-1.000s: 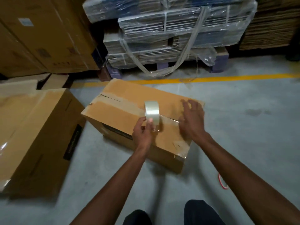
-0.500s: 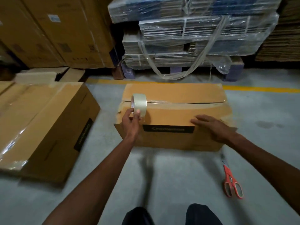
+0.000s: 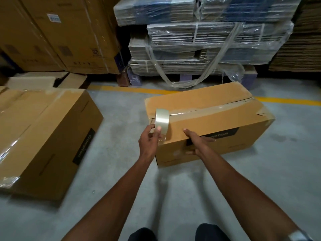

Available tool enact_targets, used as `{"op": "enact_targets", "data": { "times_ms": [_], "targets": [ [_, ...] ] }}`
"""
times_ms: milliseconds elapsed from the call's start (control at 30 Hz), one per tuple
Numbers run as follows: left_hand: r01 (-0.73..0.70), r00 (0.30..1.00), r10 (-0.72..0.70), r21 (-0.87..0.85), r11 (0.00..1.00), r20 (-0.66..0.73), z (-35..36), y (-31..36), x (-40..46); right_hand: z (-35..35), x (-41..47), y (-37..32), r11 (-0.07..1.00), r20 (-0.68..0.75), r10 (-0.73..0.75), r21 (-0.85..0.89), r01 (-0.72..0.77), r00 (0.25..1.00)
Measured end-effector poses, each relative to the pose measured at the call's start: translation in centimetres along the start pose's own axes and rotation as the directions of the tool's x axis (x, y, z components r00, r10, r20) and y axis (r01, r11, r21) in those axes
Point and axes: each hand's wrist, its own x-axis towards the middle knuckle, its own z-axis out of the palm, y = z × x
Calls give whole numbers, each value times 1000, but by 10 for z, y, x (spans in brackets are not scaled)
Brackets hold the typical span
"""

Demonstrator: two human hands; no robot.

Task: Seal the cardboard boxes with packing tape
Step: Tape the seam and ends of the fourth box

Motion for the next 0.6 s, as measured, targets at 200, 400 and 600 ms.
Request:
{"op": "enact_targets", "data": {
  "times_ms": [200,400,600],
  "targets": [
    [67,998,-66,-40,997,20,13,6,-33,-21,25,-5,991,162,9,-136,13,987],
    [132,991,-133,-200,971,8,38,15,-89,-35,0,-20,955,239,-45,-275,112,970],
    [182,981,-151,-320,930,119,62,34,-97,-43,-6,-42,893,122,-151,-410,189,981]
  ]
}}
